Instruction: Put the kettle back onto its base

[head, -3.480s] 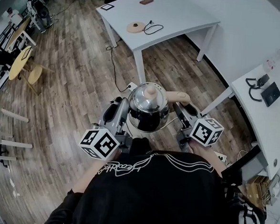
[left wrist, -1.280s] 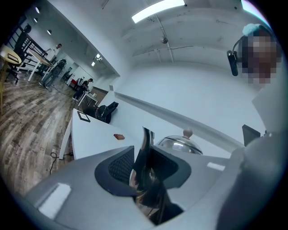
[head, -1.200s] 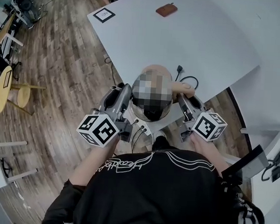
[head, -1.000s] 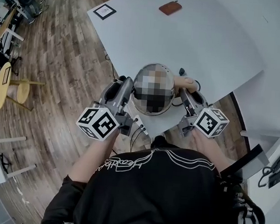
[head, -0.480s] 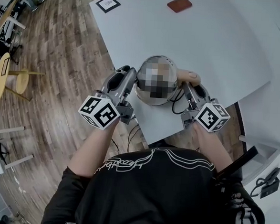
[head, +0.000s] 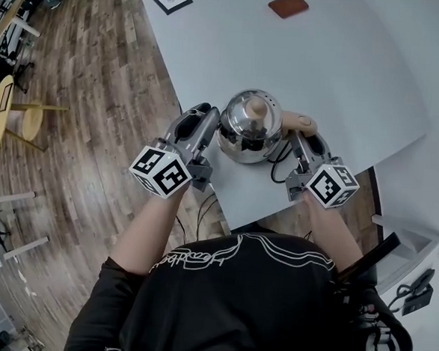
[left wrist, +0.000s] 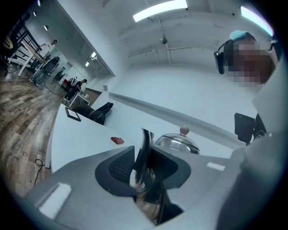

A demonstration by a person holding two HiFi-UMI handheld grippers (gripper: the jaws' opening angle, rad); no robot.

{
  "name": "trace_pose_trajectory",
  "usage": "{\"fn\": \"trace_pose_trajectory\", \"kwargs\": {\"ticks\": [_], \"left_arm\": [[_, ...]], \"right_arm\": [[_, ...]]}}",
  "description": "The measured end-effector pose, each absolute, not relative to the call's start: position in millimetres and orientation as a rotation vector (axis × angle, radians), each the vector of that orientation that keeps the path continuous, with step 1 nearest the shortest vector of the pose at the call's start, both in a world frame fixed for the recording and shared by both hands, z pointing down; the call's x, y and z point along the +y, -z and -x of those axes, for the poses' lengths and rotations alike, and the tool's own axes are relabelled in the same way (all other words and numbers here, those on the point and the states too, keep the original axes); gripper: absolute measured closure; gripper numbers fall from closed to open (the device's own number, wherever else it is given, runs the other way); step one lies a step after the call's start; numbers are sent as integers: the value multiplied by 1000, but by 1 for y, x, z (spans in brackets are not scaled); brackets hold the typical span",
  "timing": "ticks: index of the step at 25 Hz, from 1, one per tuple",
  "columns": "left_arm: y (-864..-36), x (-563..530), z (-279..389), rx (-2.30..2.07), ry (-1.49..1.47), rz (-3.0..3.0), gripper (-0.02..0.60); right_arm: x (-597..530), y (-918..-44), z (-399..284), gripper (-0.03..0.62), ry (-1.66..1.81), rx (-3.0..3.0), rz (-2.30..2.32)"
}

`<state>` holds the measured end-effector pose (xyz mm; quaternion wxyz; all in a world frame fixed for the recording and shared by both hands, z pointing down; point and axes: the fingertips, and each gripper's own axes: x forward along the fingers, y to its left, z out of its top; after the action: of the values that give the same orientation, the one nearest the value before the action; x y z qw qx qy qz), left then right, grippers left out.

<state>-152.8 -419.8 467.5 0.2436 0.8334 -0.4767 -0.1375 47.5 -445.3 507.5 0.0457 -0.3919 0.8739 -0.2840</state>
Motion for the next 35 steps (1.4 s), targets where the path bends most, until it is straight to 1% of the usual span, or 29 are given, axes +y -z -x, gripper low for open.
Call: {"fn": "trace_pose_trajectory", "kwargs": {"ticks": [28, 30, 32, 35], "left_arm": [[-484, -416, 148, -1255, 384, -2296, 477], [-486, -416, 149, -1261, 389, -2281, 457], [-486, -416, 150, -1258, 403, -2259, 406], [-486, -415, 155, -1267, 418, -2229, 373]], "right_arm": [[-441, -526, -51, 456, 797, 2700, 1241], [-440, -527, -52, 456, 805, 2700, 1232], [-439, -528, -52, 454, 818, 2701, 1217], [-438, -527, -55, 427, 820, 2698, 1212]]}}
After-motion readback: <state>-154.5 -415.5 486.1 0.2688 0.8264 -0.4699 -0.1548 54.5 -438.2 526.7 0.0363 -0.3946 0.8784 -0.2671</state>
